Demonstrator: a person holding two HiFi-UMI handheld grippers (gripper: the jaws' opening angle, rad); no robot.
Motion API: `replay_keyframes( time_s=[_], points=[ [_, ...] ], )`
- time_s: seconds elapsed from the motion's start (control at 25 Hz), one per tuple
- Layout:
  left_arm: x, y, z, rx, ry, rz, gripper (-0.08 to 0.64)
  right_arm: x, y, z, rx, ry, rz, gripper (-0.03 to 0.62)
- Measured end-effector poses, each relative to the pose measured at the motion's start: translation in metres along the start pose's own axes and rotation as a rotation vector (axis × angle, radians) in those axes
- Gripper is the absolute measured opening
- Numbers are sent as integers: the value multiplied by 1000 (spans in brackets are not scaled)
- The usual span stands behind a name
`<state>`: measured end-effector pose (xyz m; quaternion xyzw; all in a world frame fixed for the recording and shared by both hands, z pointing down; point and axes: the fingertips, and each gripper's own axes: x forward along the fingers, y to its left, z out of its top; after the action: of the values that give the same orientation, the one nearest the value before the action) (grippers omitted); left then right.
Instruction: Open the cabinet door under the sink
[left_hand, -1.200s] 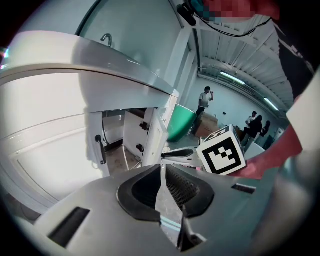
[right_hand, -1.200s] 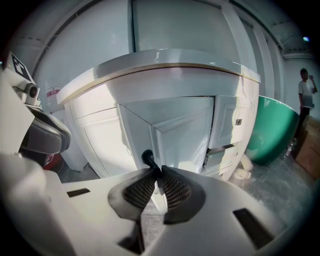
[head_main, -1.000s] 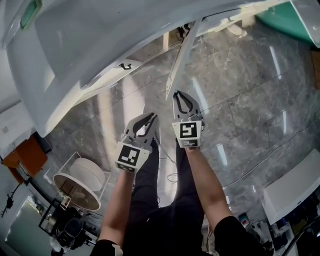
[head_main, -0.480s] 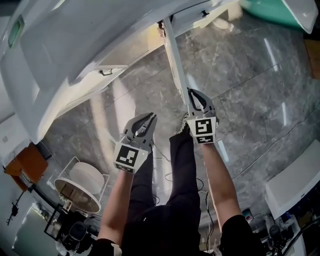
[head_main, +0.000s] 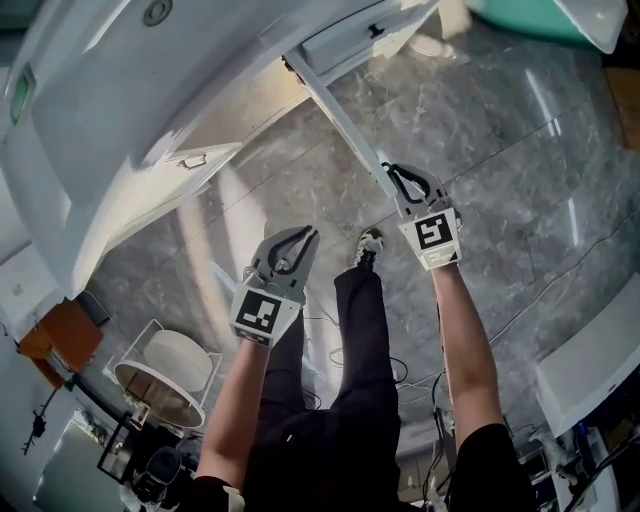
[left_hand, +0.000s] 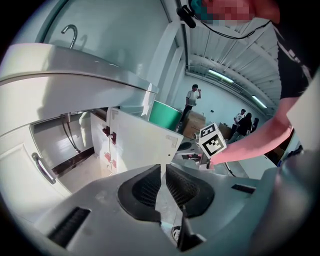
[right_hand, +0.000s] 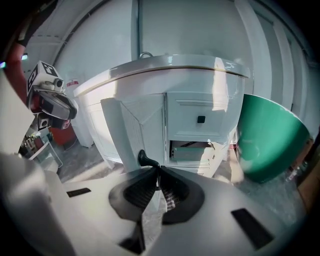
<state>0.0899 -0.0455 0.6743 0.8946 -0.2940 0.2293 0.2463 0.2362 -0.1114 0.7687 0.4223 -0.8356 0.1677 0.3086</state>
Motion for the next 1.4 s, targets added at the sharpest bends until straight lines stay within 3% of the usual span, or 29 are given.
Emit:
replay_keyframes(
  time_s=[0.52,0.68,0.92,1.2,1.32,1.4],
  points=[
    [14,-13,28,-11,6,22,38,-33,6,8,-61,-5,138,103],
    [3,-27,41,-36,8,26,38,-73,9,25,-18,-30,132,101],
    [-26,-53,66,9,3,16,38,-137,28,71,27,-103,101,98],
    [-77,-99,104,-9,-89,-10,38,-239,76,93,25,-91,90,98],
    [-106,-112,113,12,-104,-50,38,-271,102,112,16,-94,62,98],
    [-129,-121,113,68,-82,-98,38,-283,120,128,34,-112,30,98]
  ],
)
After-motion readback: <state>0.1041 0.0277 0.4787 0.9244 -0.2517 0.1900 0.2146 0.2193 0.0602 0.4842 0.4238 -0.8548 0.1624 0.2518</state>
